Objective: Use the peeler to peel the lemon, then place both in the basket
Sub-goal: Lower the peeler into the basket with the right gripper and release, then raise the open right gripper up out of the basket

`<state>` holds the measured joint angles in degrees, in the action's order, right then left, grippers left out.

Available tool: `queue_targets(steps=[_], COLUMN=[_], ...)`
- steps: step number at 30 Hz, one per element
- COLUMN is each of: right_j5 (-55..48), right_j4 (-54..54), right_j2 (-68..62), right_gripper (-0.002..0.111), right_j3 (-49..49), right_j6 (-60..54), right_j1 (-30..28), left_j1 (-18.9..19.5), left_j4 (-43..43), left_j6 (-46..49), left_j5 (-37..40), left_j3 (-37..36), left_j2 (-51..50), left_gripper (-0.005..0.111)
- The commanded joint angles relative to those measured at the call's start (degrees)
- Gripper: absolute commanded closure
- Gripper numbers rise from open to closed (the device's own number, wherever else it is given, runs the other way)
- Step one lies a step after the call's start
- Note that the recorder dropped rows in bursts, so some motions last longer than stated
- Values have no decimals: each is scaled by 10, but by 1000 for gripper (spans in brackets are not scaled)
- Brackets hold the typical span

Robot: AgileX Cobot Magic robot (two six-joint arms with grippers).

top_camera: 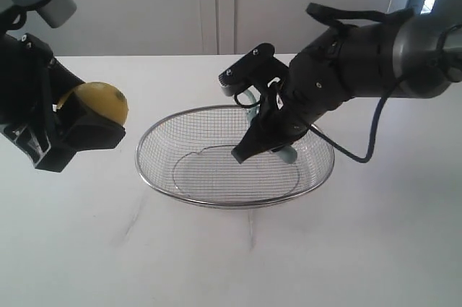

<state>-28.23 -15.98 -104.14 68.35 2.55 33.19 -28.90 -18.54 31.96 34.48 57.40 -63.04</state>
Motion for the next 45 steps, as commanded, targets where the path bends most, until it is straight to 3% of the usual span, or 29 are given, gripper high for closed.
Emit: queue_targets(steps=[1,20,28,31,36,38,43,45], right_j5=[9,10,11,11,1,-9,-73,-140], right_j4=[-1,7,7,7,7,7,7,7], right_j2=[-24,-64,-64,-64,-64,-64,-52,-30], right_gripper=[108,108,84,70,37,30,35,43], right_j3=[2,2,2,2,2,3,38,67], right_j6=[7,7,7,7,7,7,7,7], right_j1=[-3,-3,-3,-3,-3,-3,-2,-1], left_j1=[-4,-4,-4,-4,-4,-4,-4,-4], left_j4=[-16,-16,-16,-16,-16,-16,-16,-16], left_j6=[-4,-4,-4,-4,-4,-4,-4,-4], left_j5=[-1,-1,-1,-1,-1,-1,-1,-1], left_j3=[-1,-1,-1,-1,-1,-1,-1,-1], left_j2=[4,4,4,4,4,4,4,4], left_gripper=[106,106,106,106,106,106,106,106])
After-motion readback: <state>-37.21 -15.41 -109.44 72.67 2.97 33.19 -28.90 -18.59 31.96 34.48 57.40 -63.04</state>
